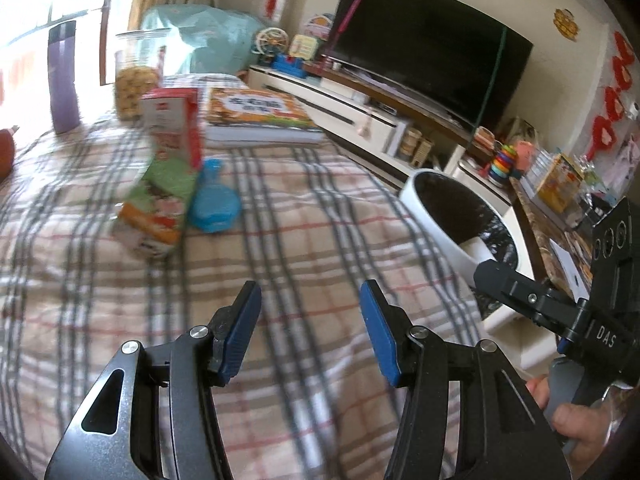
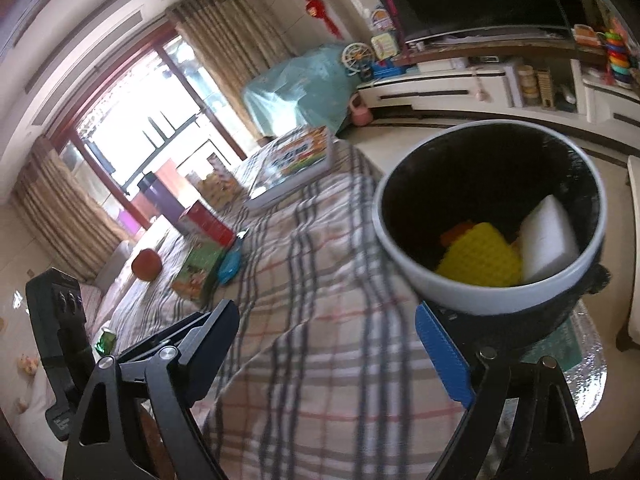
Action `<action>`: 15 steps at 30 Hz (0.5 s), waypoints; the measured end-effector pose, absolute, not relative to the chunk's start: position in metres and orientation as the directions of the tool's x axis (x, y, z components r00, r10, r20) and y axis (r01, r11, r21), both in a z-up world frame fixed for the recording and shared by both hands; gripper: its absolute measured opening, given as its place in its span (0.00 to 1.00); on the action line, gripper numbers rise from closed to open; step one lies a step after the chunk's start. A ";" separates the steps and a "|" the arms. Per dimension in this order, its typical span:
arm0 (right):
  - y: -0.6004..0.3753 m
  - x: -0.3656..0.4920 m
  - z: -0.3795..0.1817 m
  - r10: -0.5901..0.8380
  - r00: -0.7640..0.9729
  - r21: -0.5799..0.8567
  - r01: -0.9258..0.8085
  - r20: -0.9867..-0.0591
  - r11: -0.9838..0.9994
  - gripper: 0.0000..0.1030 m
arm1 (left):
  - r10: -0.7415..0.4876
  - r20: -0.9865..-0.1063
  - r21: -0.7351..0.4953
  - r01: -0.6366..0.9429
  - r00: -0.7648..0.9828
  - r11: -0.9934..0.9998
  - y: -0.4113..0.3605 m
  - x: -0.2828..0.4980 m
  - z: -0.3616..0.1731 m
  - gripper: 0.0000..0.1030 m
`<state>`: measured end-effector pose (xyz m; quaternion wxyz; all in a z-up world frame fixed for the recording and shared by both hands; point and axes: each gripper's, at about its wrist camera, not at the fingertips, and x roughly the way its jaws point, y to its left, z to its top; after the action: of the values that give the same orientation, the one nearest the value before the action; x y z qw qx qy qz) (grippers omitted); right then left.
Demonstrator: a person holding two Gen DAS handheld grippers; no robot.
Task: Collect trash
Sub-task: 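Move both open tools back to the bed toward the milk carton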
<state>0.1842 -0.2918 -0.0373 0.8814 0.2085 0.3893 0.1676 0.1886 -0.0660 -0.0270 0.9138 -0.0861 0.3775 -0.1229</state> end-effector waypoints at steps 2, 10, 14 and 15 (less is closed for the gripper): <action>-0.283 0.184 -0.038 0.467 0.635 0.497 -0.146 -0.616 0.855 0.88 | -0.271 -0.668 -0.246 0.138 0.693 0.959 -0.055 0.186 -0.027 0.54; -0.256 0.186 -0.042 0.491 0.610 0.498 -0.177 -0.621 0.849 0.88 | -0.190 -0.677 -0.214 0.057 0.711 0.975 -0.021 0.189 -0.032 0.55; -0.248 0.188 -0.041 0.495 0.610 0.493 -0.190 -0.619 0.849 0.88 | -0.154 -0.681 -0.191 0.029 0.715 0.981 -0.011 0.195 -0.035 0.61; -0.246 0.189 -0.041 0.495 0.609 0.491 -0.191 -0.620 0.850 0.88 | -0.145 -0.682 -0.183 0.024 0.717 0.983 -0.009 0.196 -0.035 0.62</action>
<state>0.1888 -0.2458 -0.0409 0.8762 0.1919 0.3964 0.1957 0.1960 -0.0087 -0.0352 0.9230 -0.0808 0.3734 -0.0457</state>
